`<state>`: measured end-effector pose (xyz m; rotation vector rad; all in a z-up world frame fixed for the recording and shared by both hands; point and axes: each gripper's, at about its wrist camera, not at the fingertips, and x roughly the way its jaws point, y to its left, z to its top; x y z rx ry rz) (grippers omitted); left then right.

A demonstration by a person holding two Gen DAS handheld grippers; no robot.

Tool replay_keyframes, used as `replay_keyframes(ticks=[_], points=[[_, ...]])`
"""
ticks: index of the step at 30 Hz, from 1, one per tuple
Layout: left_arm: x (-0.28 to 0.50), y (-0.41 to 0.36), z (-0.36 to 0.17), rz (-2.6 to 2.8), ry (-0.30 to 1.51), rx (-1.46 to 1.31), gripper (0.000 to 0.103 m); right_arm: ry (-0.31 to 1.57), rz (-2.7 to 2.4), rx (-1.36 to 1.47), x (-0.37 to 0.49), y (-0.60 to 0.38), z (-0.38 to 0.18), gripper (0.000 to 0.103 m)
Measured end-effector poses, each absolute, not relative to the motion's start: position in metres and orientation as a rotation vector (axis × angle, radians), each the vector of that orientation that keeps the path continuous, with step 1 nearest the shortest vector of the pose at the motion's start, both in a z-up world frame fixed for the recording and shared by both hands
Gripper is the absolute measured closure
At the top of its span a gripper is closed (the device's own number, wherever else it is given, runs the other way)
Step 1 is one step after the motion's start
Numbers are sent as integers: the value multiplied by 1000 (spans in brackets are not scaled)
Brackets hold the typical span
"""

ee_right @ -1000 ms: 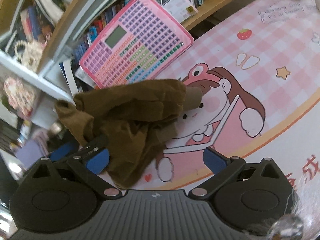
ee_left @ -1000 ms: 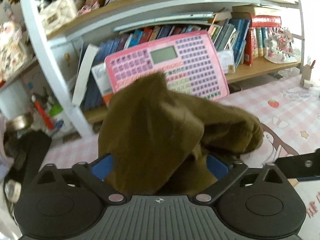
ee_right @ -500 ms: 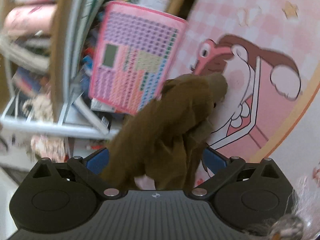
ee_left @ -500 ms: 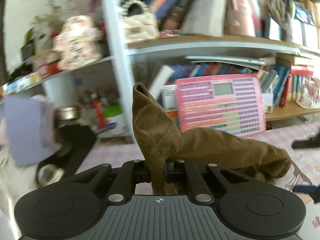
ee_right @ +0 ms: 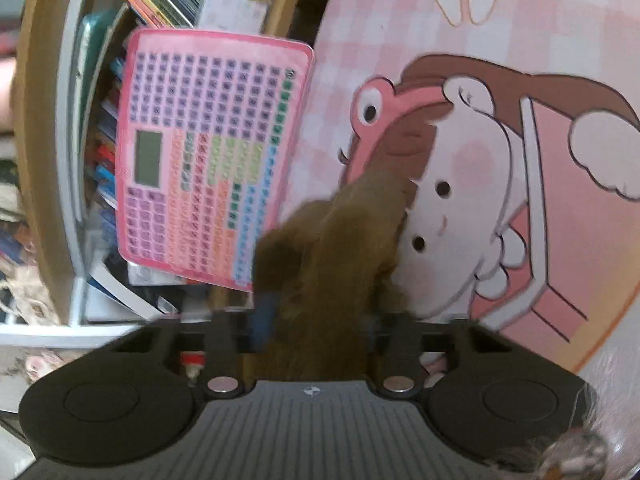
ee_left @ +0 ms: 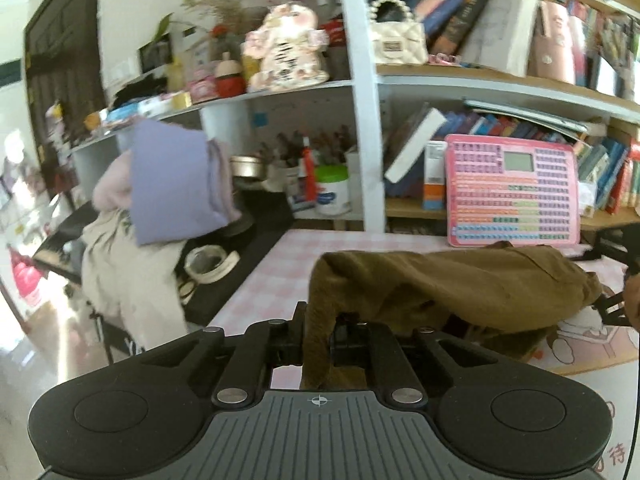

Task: Fold clothes
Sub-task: 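Lift the trousers with both grippers and shake them out over the mat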

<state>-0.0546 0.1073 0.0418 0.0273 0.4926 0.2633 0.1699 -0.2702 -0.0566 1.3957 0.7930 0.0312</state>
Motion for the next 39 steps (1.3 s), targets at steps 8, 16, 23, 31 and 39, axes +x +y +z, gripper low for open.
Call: replay_keyframes(ticks=[8, 16, 23, 31, 39], points=[[-50, 70, 36, 5, 481, 96, 95, 510, 135, 1333, 141, -322, 15, 99], [-35, 26, 6, -217, 606, 72, 80, 14, 242, 1012, 102, -410, 191, 99], [-27, 59, 16, -108, 604, -29, 78, 71, 596, 645, 106, -336, 275, 99], [-34, 96, 26, 24, 603, -67, 77, 940, 912, 396, 102, -162, 88, 99], [-32, 104, 23, 29, 662, -48, 68, 1360, 875, 281, 47, -98, -33, 99]])
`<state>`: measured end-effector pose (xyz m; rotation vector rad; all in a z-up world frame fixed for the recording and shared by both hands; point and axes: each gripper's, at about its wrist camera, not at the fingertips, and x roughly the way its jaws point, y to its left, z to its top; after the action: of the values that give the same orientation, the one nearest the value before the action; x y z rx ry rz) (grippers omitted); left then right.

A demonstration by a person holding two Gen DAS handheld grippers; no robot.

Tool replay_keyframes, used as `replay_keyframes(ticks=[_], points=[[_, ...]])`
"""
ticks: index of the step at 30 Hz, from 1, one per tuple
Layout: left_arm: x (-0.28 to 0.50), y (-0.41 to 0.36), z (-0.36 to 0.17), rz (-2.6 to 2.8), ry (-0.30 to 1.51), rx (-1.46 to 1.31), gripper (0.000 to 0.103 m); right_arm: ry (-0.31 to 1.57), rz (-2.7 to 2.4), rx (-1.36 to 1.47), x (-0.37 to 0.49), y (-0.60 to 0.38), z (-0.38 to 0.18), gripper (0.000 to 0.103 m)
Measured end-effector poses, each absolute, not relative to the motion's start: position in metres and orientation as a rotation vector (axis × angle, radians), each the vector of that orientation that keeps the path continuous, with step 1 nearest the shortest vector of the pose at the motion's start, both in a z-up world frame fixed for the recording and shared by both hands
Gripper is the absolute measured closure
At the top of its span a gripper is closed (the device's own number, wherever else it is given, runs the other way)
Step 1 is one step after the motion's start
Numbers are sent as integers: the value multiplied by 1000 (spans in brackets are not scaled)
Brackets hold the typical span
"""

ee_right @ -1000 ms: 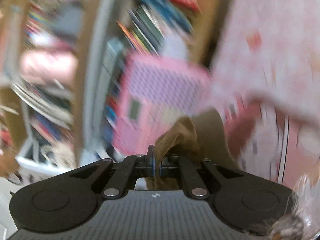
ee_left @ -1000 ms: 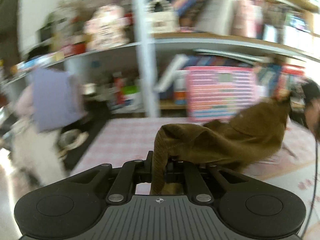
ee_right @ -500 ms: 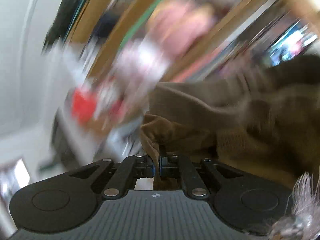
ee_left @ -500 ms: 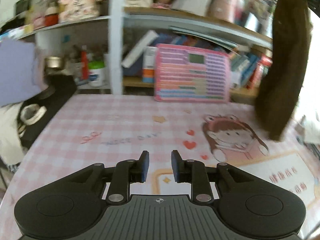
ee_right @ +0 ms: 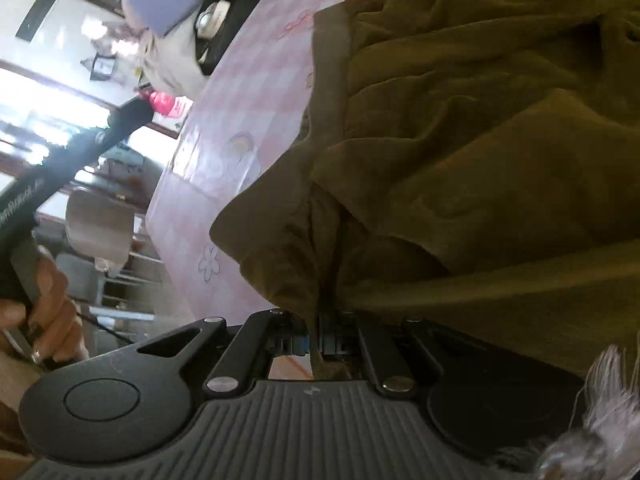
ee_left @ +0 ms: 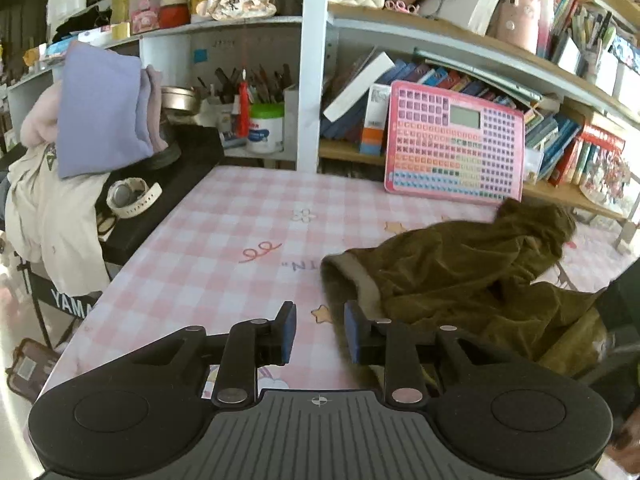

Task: Fold clothes
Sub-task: 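Lift the trousers with both grippers and shake them out over the mat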

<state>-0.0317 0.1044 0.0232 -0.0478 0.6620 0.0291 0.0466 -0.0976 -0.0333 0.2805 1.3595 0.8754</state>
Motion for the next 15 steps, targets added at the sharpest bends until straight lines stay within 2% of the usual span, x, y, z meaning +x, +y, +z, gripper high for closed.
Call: replay_keyframes(ticks=[10, 13, 15], points=[[-2, 102, 15, -57, 710, -19, 67, 1280, 852, 351, 35, -83, -22, 98], [21, 112, 2, -100, 744, -59, 68, 1268, 799, 375, 23, -87, -24, 96], [38, 119, -7, -123, 770, -87, 68, 1265, 738, 407, 18, -95, -26, 91]])
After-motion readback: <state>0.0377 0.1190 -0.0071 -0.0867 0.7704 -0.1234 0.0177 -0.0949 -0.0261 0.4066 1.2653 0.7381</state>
